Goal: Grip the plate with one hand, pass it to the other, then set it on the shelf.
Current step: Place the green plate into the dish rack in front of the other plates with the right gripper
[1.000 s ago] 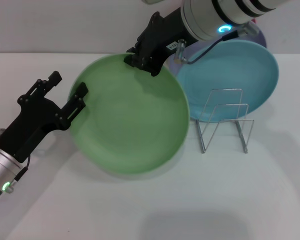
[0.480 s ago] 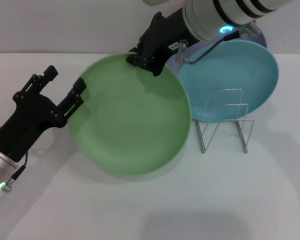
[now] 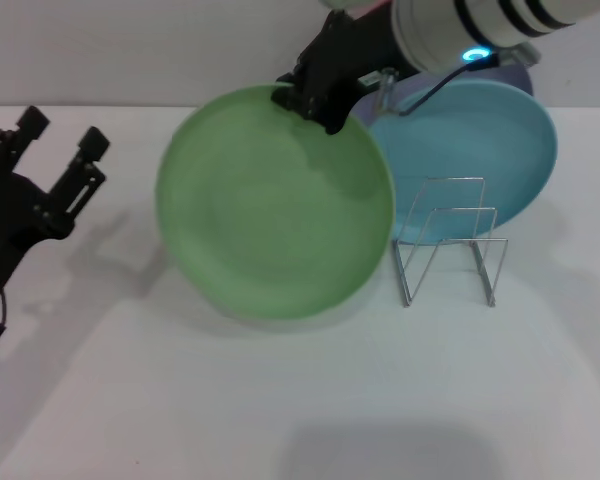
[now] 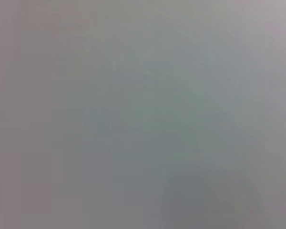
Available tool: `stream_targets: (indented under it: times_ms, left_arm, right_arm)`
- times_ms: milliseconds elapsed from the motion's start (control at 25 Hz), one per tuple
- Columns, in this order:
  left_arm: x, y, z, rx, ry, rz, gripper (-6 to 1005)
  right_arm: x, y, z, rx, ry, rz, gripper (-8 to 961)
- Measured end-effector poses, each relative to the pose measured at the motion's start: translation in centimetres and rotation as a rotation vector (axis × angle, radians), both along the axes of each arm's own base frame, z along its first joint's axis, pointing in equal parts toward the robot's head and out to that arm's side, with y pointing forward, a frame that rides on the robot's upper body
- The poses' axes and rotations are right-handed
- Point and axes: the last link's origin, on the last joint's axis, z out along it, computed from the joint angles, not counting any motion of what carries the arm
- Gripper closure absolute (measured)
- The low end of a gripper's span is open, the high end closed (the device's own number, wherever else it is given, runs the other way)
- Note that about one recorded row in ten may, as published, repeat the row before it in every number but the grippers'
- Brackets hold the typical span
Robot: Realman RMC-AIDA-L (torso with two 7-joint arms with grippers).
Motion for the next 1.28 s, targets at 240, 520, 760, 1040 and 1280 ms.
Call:
stream_targets:
  times_ms: [240, 520, 760, 1040, 1280]
  left_arm:
    - [-0.7, -0.3, 0.6, 0.02, -0.009, 0.027, 262]
    - [-1.1, -0.2, 0.4, 0.013, -0.007, 0.054, 262]
    - [-1.3, -0.2, 0.2, 0.011, -0.007, 0.069, 263]
    - [-1.7, -0.5, 0.0, 0.004, -0.008, 0.086, 263]
    - [-1.9, -0.6, -0.2, -0.007, -0.016, 0.097, 263]
  right_arm:
    - [1.1, -0.7, 2.4, 0.056, 0.044, 0.104, 913]
    - [1.5, -3.1, 5.8, 0.061, 0.191, 0.284, 914]
    - [2.9, -4.2, 6.7, 0.078, 0.156, 0.376, 915]
    - [4.9, -5.9, 9.0, 0.127, 0.187, 0.476, 915]
    - [6.5, -5.9, 11.6, 0.205, 0.176, 0.532, 915]
